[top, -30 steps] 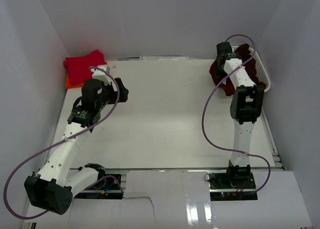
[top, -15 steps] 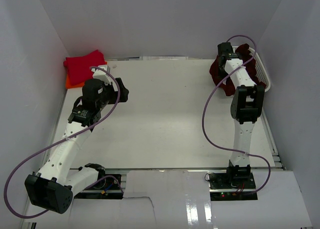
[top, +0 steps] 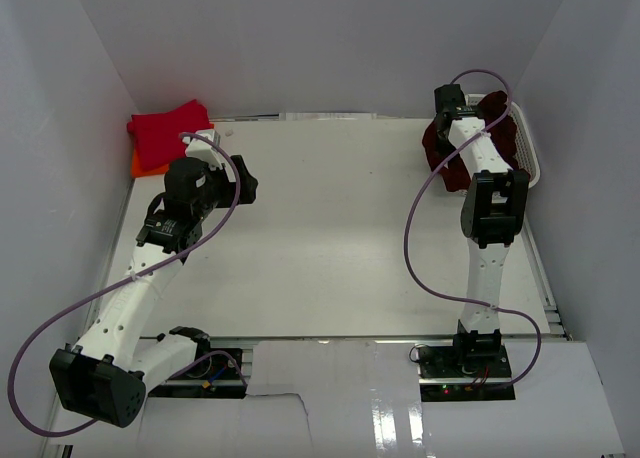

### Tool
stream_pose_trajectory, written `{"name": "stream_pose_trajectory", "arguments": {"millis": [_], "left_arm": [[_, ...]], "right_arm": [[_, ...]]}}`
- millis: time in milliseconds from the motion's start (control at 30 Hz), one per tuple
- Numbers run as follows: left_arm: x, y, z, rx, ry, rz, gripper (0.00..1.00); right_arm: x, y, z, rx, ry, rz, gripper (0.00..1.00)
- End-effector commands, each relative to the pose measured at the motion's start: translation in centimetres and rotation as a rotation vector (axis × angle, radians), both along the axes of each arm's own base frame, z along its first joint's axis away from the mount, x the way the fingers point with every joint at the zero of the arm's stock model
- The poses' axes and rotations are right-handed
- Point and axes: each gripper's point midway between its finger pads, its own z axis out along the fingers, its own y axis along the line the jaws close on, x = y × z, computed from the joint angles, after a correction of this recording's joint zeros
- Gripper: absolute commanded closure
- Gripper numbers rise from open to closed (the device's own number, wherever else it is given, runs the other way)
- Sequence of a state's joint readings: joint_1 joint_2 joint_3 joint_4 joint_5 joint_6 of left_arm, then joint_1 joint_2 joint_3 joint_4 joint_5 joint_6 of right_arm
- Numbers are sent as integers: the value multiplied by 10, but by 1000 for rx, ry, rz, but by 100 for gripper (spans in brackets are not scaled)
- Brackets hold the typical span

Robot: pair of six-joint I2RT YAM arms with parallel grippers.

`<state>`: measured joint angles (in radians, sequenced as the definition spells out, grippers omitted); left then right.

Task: Fold and stack the t-shirts
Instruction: Grab crumpled tshirt from bin with the right arm

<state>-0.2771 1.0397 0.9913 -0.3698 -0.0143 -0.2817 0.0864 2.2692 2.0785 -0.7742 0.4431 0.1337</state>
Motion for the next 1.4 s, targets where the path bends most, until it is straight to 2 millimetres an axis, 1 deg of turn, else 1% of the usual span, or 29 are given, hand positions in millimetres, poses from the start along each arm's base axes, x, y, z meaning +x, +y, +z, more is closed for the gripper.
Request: {"name": "stream_pose_trajectory", "arguments": {"millis": [0,33,67,233,300,333,400,467,500,533,567,633,667,733,800,1000,1100,1200,1233,1267,1333,1367], "left_arm": [[-2,-2,6,-12,-23,-12,2],[-1,-2,5,-12,-23,-12,2],[-1,-2,5,-13,-23,-12,2],[-1,-2,5,-11,-22,-12,2],[-2,-3,4,-14,-20,-13,2],[-3,-7,5,-24,-18,-40,2],[-4,-7,6,-26,-21,-41,2],[-4,-8,5,-26,-17,-42,2],[-4,-7,5,-27,-19,-41,2],[-4,-8,6,-28,-20,-42,2],[-4,-8,6,-29,-18,-43,2],[-4,-8,5,-32,-16,-42,2],[-4,-8,5,-31,-18,-44,2],[-4,-8,5,-32,-16,-43,2],[-5,-9,6,-33,-19,-45,2],[-6,-8,7,-35,-25,-44,2],[-7,-8,7,-34,-23,-44,2],[-7,-8,6,-38,-22,-45,2],[-7,-9,6,-40,-21,-48,2],[-7,-9,6,-42,-21,-47,2],[-7,-10,5,-40,-20,-51,2],[-6,-10,6,-43,-21,-50,2]], "right_arm": [[2,-6,18,-2,-47,-29,79],[2,-5,18,0,-46,-26,68],[2,-6,18,-1,-44,-28,65],[0,-3,18,13,-40,-20,58],[-2,-1,19,19,-38,-17,57],[-3,-1,23,21,-45,-18,57],[-3,-1,27,23,-52,-17,53],[-6,-1,35,24,-66,-17,53],[-7,0,34,24,-61,-15,53],[-8,-2,40,19,-71,-20,53],[-11,-1,38,17,-63,-18,53],[-14,-1,44,18,-72,-18,53],[-17,1,43,19,-65,-12,53],[-20,2,49,17,-74,-11,54],[-23,5,51,15,-75,-7,54],[-35,9,68,-5,-109,-4,54],[-45,11,64,3,-86,-9,54],[-58,17,58,20,-55,4,54],[-62,19,61,26,-61,12,54],[-69,22,54,23,-39,17,53],[-75,20,56,14,-44,12,53],[-80,20,50,10,-27,10,53]]}}
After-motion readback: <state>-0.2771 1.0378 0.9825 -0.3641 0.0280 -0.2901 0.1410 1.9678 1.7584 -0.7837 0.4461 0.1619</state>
